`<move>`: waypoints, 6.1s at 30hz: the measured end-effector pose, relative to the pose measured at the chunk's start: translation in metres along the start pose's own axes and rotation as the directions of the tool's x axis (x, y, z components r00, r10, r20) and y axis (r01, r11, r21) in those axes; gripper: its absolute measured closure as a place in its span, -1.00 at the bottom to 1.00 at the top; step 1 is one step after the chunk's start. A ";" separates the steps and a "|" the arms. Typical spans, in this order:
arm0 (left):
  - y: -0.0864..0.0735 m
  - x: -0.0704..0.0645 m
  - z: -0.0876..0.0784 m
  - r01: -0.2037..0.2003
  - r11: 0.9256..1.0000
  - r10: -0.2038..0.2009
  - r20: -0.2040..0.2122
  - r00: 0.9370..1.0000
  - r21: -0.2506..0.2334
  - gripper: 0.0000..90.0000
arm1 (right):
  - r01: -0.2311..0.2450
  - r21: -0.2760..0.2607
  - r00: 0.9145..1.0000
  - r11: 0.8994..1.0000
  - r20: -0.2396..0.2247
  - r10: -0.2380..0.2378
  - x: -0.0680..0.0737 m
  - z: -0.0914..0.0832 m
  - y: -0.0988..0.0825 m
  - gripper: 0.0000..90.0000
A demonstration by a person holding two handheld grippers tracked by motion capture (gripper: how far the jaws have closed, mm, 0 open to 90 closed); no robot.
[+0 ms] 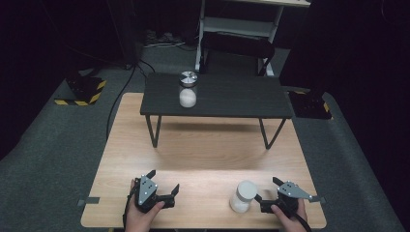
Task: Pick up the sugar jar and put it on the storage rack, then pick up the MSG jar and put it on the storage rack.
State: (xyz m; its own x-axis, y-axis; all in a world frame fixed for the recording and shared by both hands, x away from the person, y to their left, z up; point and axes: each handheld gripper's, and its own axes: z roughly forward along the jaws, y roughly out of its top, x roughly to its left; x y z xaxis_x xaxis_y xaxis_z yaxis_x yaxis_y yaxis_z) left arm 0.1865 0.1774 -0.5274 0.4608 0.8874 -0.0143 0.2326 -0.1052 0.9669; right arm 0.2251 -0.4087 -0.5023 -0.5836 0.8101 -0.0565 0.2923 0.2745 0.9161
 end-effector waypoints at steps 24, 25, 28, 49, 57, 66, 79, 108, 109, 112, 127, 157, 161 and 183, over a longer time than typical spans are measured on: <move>-0.003 -0.006 -0.001 -0.085 0.996 0.086 -0.005 0.996 0.032 -0.99 | 0.005 0.000 1.000 1.000 0.000 -0.005 0.001 0.000 0.000 -0.99; -0.003 -0.006 -0.002 -0.086 0.996 0.087 -0.003 0.996 0.032 -0.99 | 0.005 0.000 1.000 1.000 0.000 -0.005 0.001 0.000 0.000 -0.99; -0.003 -0.005 -0.002 -0.075 0.997 0.075 -0.003 0.997 0.032 -0.99 | 0.000 0.000 1.000 1.000 0.001 0.000 0.001 0.000 0.000 -0.99; -0.002 0.004 -0.001 -0.022 0.999 0.021 0.019 1.000 0.040 -0.99 | -0.011 -0.046 1.000 0.999 0.009 0.012 0.004 -0.009 -0.005 -1.00; -0.001 0.005 -0.001 -0.023 0.999 0.022 0.022 1.000 0.043 -0.99 | -0.018 -0.100 1.000 0.995 0.022 0.020 0.003 -0.027 -0.004 -1.00; -0.001 0.005 0.000 -0.031 0.999 0.030 0.024 0.999 0.044 -0.99 | -0.025 -0.158 1.000 0.987 -0.001 0.025 0.004 -0.047 -0.003 -1.00; -0.001 0.006 -0.001 -0.026 0.999 0.025 0.025 0.999 0.041 -0.99 | -0.036 -0.201 0.997 0.979 -0.077 0.021 0.028 -0.060 -0.003 -1.00; 0.000 0.005 0.000 -0.027 0.999 0.026 0.021 0.999 0.047 -0.99 | -0.028 -0.229 0.998 0.973 -0.063 0.014 0.080 -0.023 0.001 -0.34; 0.000 0.005 0.000 -0.029 0.998 0.028 0.021 0.999 0.049 -0.99 | -0.025 -0.229 0.998 0.973 -0.060 0.012 0.080 -0.023 0.001 -0.30; 0.003 0.004 0.001 -0.040 0.997 0.039 0.016 0.999 0.064 -0.99 | -0.025 -0.227 0.998 0.974 -0.056 0.013 0.081 -0.022 0.001 -0.27; 0.009 0.002 0.003 -0.054 0.993 0.054 0.011 0.999 0.102 -0.99 | -0.018 -0.213 0.999 0.977 -0.045 0.009 0.081 -0.022 0.006 -0.25; 0.014 0.001 0.004 -0.090 0.986 0.088 0.015 0.996 0.141 -0.99 | -0.014 -0.238 0.999 0.971 0.032 0.022 0.074 -0.024 0.046 -0.25; 0.014 0.002 0.004 -0.088 0.986 0.086 0.017 0.996 0.140 -0.99 | -0.019 -0.244 0.999 0.970 0.034 0.029 0.072 -0.020 0.054 -0.25; 0.016 0.002 0.004 -0.091 0.984 0.088 0.023 0.996 0.152 -0.98 | -0.021 -0.274 0.997 0.962 0.066 0.040 0.064 -0.001 0.107 -0.24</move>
State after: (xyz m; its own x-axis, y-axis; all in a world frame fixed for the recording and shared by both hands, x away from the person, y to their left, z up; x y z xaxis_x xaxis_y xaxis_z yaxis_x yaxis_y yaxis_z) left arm 0.1950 0.1758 -0.5133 0.4988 0.8643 0.0655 0.3171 -0.2523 0.9142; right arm 0.2176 -0.3281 -0.4077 -0.5200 0.8530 -0.0457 0.0857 0.1053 0.9907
